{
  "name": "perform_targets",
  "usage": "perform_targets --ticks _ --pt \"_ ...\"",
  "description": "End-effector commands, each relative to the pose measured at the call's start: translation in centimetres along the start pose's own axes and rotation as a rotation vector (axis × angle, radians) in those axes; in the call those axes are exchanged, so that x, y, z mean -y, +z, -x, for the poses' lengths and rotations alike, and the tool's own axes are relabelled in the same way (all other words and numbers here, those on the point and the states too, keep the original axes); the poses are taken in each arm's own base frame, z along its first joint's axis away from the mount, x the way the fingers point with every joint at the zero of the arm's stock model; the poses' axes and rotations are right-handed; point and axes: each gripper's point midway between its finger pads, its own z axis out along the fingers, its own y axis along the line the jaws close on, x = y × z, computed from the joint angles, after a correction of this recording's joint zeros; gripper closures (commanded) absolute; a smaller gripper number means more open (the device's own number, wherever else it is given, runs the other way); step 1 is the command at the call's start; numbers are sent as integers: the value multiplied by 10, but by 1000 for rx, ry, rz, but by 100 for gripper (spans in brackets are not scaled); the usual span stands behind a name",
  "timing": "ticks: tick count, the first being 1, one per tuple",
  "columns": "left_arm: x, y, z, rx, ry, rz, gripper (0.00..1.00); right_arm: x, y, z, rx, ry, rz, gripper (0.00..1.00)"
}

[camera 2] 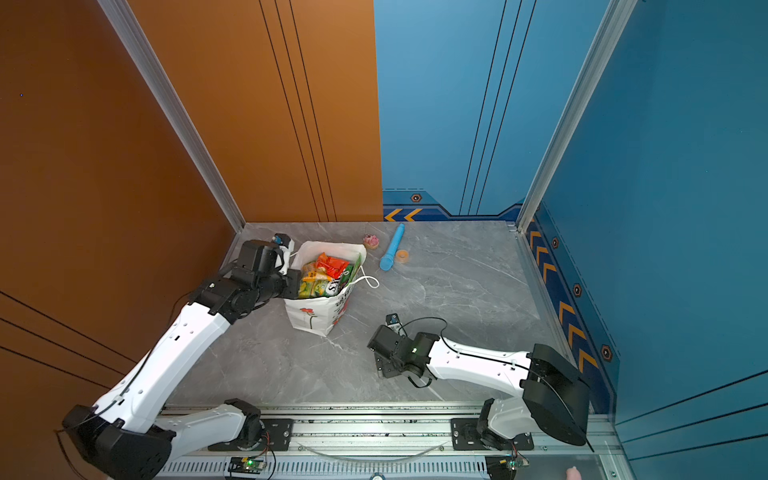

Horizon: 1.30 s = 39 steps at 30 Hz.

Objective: Place the snacks into the paper bag
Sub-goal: 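Lower the right gripper and close it on the orange candy pack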

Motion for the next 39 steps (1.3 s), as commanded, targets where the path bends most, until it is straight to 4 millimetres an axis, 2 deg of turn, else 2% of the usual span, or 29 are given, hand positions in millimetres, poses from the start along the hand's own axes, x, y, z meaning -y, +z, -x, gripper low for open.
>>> perform_targets --ticks 1,13,27,29,34,39 --pt "-4 -3 3 27 7 7 100 1 3 -1 -18 20 -19 11" --pt "-6 -5 5 33 -6 7 100 -7 27 -10 -98 26 -35 9" --pt "-6 -4 4 30 -7 6 100 -15 43 -16 -148 0 -43 18" --pt "-6 -4 4 29 -7 7 100 -16 43 -17 -150 -3 -41 24" --pt "-3 -2 3 23 -11 -9 100 -21 44 -19 -164 -15 -21 54" --pt "-3 -2 3 22 -12 -9 100 -21 43 -19 -160 -18 -21 68"
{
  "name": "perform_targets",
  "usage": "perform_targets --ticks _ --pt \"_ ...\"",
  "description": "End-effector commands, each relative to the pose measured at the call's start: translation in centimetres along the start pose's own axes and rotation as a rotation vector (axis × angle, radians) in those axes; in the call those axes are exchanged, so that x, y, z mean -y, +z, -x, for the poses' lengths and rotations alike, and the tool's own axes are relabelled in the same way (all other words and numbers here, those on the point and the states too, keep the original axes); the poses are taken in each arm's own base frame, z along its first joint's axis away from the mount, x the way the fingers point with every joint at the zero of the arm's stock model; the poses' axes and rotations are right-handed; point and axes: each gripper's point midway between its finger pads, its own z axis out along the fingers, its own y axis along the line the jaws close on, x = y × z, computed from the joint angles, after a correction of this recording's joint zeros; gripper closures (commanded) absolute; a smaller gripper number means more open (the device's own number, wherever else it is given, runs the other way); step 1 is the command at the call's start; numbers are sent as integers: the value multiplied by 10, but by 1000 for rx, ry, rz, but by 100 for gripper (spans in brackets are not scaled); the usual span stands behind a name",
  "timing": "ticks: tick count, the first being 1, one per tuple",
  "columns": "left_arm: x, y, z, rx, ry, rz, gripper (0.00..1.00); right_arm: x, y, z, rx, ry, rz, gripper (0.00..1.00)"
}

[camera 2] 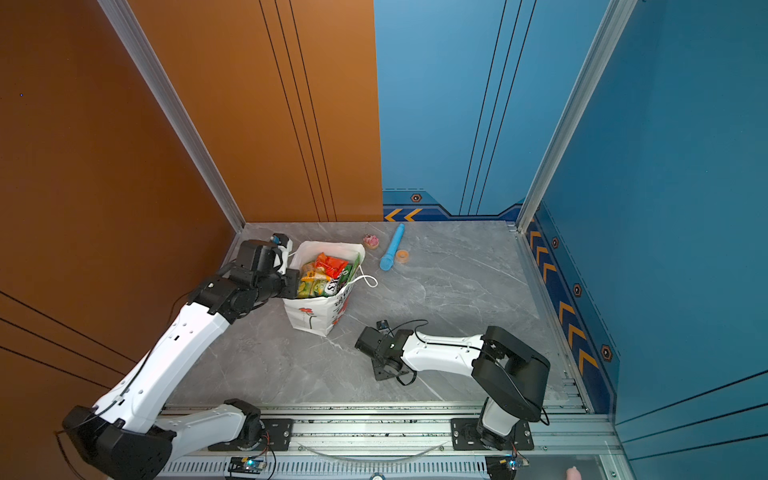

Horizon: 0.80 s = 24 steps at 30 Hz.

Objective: Place the snacks into the paper bag
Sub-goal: 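Lower the right gripper and close it on the orange candy pack, then lift the orange candy pack and carry it over the paper bag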

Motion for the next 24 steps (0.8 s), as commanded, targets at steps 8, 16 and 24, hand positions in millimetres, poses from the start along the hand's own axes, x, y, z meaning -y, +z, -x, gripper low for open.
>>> perform_targets --ticks 8,16,24 --pt "0 -3 3 22 -3 -13 100 -5 0 -2 -12 -5 12 75" --pt "0 -2 3 19 -3 -13 100 -2 -24 13 92 28 48 78" --pt "1 0 2 15 -1 -12 100 10 -71 39 290 43 56 78"
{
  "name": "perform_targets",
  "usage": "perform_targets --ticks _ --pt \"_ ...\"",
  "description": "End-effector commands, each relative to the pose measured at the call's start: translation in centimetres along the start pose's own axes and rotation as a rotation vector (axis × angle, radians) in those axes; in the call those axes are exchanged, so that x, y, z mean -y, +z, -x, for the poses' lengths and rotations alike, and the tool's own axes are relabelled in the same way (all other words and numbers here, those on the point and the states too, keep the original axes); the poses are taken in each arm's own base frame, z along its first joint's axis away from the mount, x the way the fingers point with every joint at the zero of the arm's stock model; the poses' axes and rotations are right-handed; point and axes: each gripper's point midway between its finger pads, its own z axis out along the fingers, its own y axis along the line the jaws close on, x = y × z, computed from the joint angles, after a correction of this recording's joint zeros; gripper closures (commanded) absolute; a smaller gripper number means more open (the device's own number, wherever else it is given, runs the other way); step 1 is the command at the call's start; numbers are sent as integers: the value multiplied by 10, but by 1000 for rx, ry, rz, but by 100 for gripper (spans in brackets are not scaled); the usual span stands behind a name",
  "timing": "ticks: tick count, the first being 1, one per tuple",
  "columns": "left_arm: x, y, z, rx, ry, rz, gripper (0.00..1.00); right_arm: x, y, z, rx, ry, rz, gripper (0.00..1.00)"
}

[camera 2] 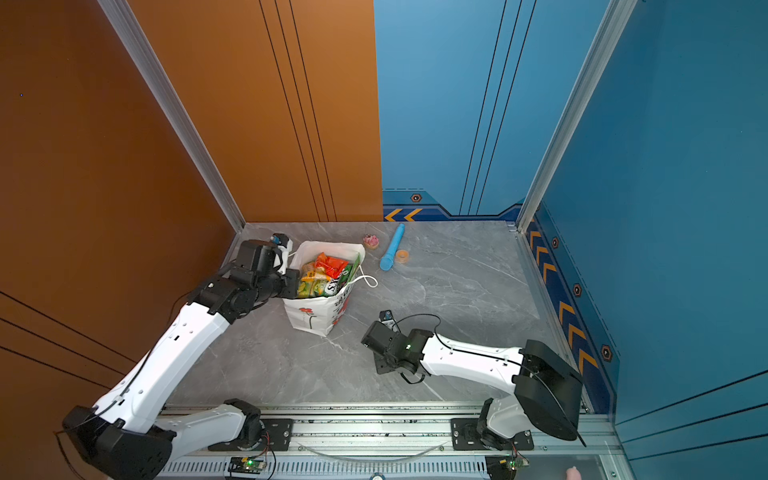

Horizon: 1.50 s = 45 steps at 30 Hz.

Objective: Place the snacks into the paper bag
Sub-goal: 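Lift the orange candy pack and carry it over the paper bag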

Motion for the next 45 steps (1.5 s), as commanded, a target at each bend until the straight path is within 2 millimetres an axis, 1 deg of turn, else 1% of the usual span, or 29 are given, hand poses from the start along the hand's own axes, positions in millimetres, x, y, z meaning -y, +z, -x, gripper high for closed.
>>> perform_targets --ticks 1,7,11,16,20,23,32,36,40,41,42,45 --pt "0 0 2 16 -1 -9 100 10 -15 15 100 -2 -31 79" --pt "-1 -1 4 20 0 -2 100 11 -52 46 233 -17 -9 79" --pt "-1 -5 5 31 3 9 100 10 -85 74 326 -27 20 79" --pt "7 -16 6 34 7 -13 100 14 -135 114 441 -43 -4 79" --pt "3 -18 2 41 11 6 100 4 -170 145 538 -50 39 78" --pt "2 -20 0 45 12 10 100 -13 -184 162 560 -73 104 76" --pt "5 -18 -4 47 29 2 100 -60 -192 193 507 -150 189 76" --pt "8 -19 -5 50 36 -10 100 -83 -182 201 440 -168 236 76" --pt "10 -19 -5 52 44 -14 100 -107 -165 204 372 -173 287 76" --pt "11 -20 -6 53 45 -16 100 -110 -159 204 354 -177 289 76" --pt "11 -21 -6 54 46 -17 100 -116 -160 208 353 -178 302 76" --pt "10 -22 -5 60 48 -16 100 -124 -146 210 310 -180 303 76"
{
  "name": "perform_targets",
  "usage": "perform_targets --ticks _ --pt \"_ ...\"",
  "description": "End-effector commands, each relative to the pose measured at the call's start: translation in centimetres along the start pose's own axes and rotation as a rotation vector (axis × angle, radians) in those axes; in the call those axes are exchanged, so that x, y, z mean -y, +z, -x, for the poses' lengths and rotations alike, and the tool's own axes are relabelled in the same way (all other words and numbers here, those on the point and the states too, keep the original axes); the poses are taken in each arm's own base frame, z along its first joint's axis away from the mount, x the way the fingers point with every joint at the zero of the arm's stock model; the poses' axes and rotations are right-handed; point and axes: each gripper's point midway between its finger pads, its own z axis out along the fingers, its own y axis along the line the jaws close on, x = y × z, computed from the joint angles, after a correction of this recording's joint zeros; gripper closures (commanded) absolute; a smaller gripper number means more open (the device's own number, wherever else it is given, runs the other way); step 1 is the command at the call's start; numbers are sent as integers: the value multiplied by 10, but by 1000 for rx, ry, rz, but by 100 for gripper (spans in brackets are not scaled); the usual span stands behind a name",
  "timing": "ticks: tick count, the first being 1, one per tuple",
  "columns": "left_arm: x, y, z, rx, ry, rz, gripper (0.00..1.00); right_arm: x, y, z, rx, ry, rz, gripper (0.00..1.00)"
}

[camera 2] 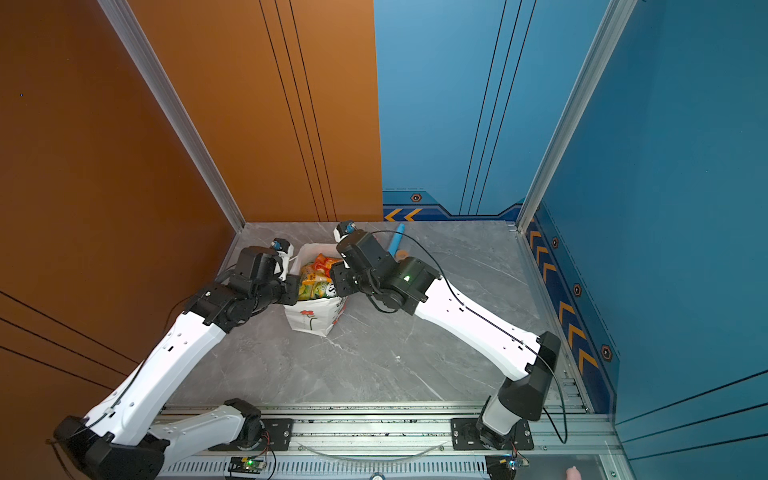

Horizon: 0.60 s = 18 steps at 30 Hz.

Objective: Place the snacks into the paper bag
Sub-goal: 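Lift the orange candy pack and carry it over the paper bag, then lower the orange candy into the bag and open the right gripper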

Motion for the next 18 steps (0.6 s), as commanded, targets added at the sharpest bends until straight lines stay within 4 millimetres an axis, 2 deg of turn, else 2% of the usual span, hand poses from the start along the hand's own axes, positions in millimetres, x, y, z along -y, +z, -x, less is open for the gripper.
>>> perform_targets --ticks 1,10,18 --pt "2 -10 4 43 17 -10 100 -7 8 -7 -75 9 33 76" --pt "0 -12 4 50 25 7 100 -16 46 -21 -182 14 47 76" --pt "0 -14 6 57 22 4 100 -15 62 -23 -207 7 36 76"
